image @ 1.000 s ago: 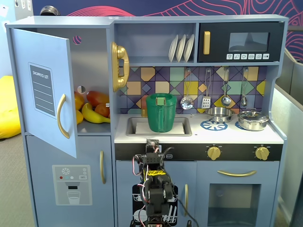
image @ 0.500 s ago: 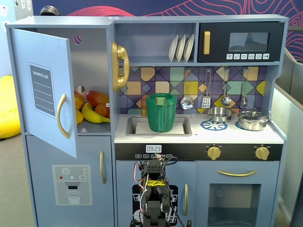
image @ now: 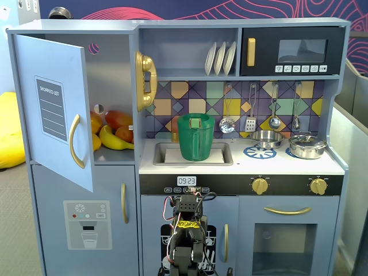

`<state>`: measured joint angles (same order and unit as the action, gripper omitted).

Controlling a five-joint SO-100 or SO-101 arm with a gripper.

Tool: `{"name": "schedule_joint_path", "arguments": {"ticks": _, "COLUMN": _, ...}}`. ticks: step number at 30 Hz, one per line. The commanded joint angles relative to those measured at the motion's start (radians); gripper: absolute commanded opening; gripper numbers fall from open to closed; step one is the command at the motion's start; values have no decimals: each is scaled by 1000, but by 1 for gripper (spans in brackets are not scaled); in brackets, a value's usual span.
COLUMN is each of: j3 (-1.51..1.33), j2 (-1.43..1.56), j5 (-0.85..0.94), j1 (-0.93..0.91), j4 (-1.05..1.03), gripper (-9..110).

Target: Open the left cabinet door

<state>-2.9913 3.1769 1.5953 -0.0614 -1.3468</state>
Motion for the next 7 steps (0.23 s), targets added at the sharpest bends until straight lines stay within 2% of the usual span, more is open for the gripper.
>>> {"name": "schedule_joint_path", "arguments": {"ticks": 1, "j3": -5, "j2": 2, "j5": -3, "j1": 6, "j4": -110, "gripper": 0}}
{"name": "schedule_joint_path", "arguments": {"ticks": 7, "j3": -5, "j2": 2, "j5": -58, "j1": 80, "j4": -120, "gripper": 0}}
